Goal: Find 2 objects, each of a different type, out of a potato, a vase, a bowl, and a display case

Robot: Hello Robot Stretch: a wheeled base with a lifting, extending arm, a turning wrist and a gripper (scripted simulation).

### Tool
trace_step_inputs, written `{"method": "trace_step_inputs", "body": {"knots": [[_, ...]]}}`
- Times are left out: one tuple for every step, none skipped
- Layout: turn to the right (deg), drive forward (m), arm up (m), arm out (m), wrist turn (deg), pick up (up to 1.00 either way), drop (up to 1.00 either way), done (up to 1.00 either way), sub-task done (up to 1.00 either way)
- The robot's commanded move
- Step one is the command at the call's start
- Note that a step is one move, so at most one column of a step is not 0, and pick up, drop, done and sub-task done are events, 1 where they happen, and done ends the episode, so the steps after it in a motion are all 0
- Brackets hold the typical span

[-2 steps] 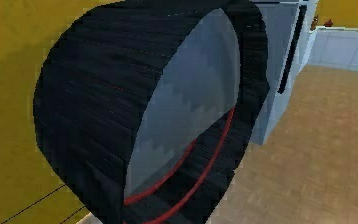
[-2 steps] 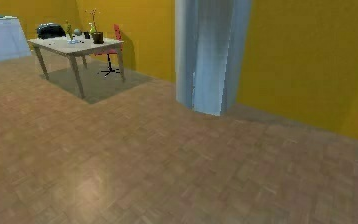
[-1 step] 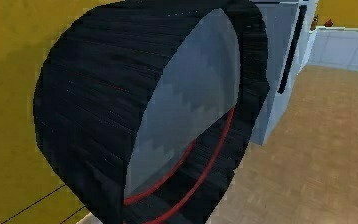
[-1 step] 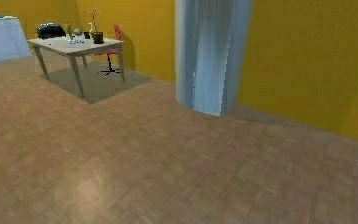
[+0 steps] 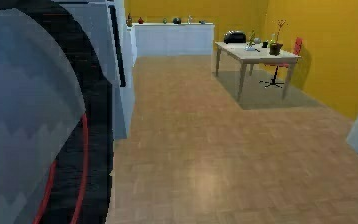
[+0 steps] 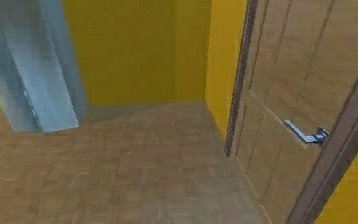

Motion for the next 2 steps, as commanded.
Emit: {"method": "trace_step_inputs", "body": {"knots": [[33.0,0.00,0.00,0.00,0.0,0.00,0.00,0.00,0.00],[0.0,1.00,0.00,0.00,0.0,0.00,0.00,0.00,0.00]]}}
